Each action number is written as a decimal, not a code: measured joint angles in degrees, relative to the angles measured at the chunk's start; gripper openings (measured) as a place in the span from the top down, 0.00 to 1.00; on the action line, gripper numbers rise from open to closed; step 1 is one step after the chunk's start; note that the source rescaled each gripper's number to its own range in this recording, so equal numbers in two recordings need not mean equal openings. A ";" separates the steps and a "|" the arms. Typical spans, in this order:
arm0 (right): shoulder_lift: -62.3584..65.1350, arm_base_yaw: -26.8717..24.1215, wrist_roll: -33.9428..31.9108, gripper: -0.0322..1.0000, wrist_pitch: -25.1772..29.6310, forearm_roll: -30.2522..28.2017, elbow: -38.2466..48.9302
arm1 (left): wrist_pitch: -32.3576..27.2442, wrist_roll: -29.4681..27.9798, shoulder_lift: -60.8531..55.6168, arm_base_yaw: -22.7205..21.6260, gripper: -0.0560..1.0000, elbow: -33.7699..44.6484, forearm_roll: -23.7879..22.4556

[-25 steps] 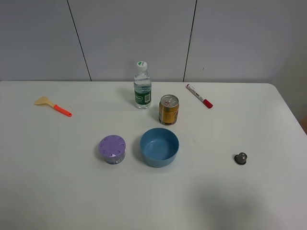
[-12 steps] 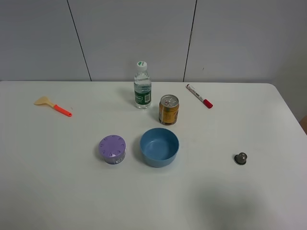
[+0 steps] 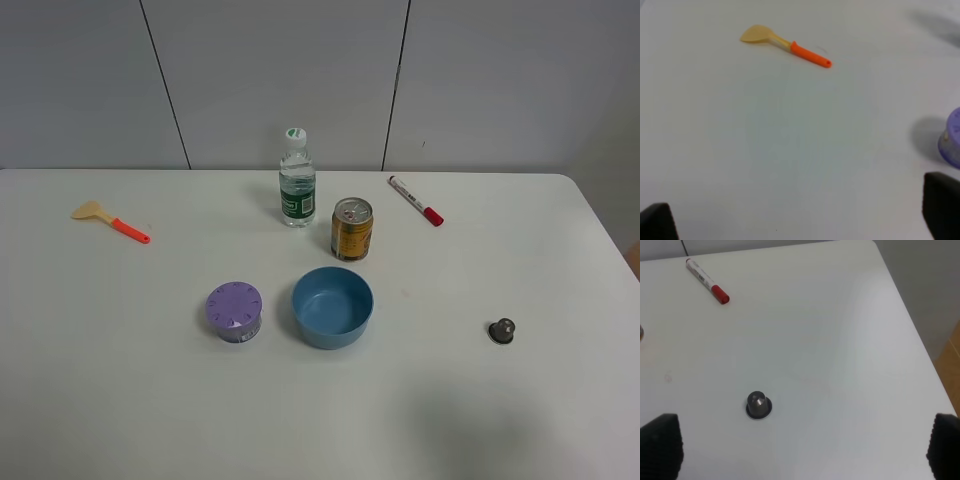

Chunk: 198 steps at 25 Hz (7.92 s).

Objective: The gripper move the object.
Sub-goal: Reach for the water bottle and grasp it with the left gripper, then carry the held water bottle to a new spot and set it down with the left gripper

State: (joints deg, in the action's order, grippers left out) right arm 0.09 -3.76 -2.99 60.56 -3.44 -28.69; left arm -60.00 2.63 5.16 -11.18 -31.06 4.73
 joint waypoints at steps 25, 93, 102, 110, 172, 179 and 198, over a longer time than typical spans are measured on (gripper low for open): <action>0.00 0.00 0.00 0.00 0.00 0.00 0.00 | 32.15 9.80 48.88 9.12 0.00 -18.69 5.81; 0.00 0.00 0.00 0.00 0.00 0.00 0.00 | 117.27 -16.81 109.76 24.96 0.00 -16.99 -37.48; 0.00 0.00 0.00 0.00 0.00 0.00 0.00 | 117.22 -17.26 115.88 29.14 0.00 -23.09 -37.27; 0.00 0.00 0.00 0.00 0.00 0.00 0.00 | 116.96 -18.34 120.13 30.08 0.00 -29.52 -37.08; 0.00 0.00 0.00 0.00 0.00 0.00 0.00 | 99.41 -35.58 113.99 34.21 0.87 -47.19 -41.46; 0.00 0.00 0.00 0.00 0.00 0.00 0.00 | 91.83 -35.93 106.13 43.19 0.87 -47.19 -39.29; 0.00 0.00 0.00 0.00 0.00 0.00 0.00 | 85.75 -19.53 113.25 61.14 0.87 -47.19 -24.23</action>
State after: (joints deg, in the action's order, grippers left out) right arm 0.09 -3.76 -2.99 60.56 -3.44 -28.69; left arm 25.75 -16.90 118.42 49.96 -78.24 -19.50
